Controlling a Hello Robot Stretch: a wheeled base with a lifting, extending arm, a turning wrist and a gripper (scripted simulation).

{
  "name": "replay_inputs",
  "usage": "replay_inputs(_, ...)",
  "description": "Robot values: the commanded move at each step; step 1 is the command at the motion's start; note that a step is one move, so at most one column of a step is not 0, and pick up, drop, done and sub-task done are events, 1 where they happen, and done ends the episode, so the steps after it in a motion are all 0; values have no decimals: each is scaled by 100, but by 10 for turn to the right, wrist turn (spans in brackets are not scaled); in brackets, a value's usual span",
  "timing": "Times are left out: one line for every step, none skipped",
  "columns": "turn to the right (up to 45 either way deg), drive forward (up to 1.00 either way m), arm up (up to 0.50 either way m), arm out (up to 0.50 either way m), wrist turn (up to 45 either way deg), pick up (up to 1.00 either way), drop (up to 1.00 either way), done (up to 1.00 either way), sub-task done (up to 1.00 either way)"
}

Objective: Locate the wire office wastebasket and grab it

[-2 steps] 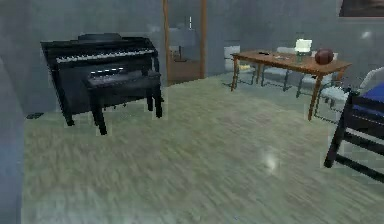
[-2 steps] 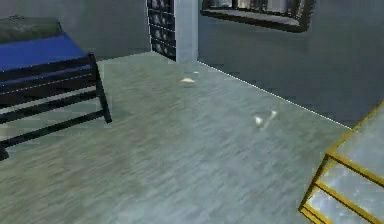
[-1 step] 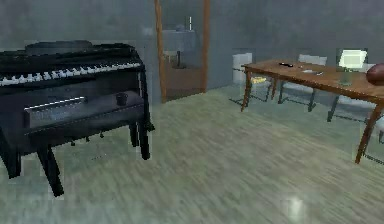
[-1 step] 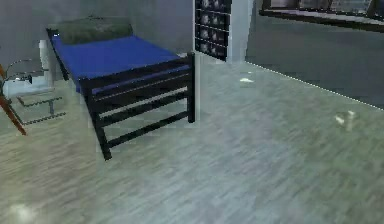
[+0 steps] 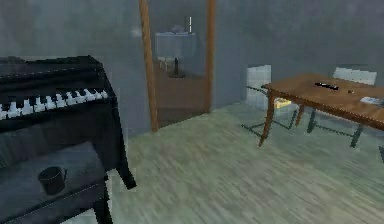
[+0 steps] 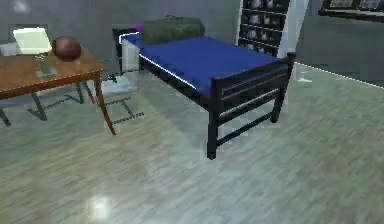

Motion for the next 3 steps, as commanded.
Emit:
replay_inputs(0,100,0,0,0,0,0,0,0)
replay_inputs(-30,0,0,0,0,0,0,0,0)
replay_inputs(60,0,0,0,0,0,0,0,0)
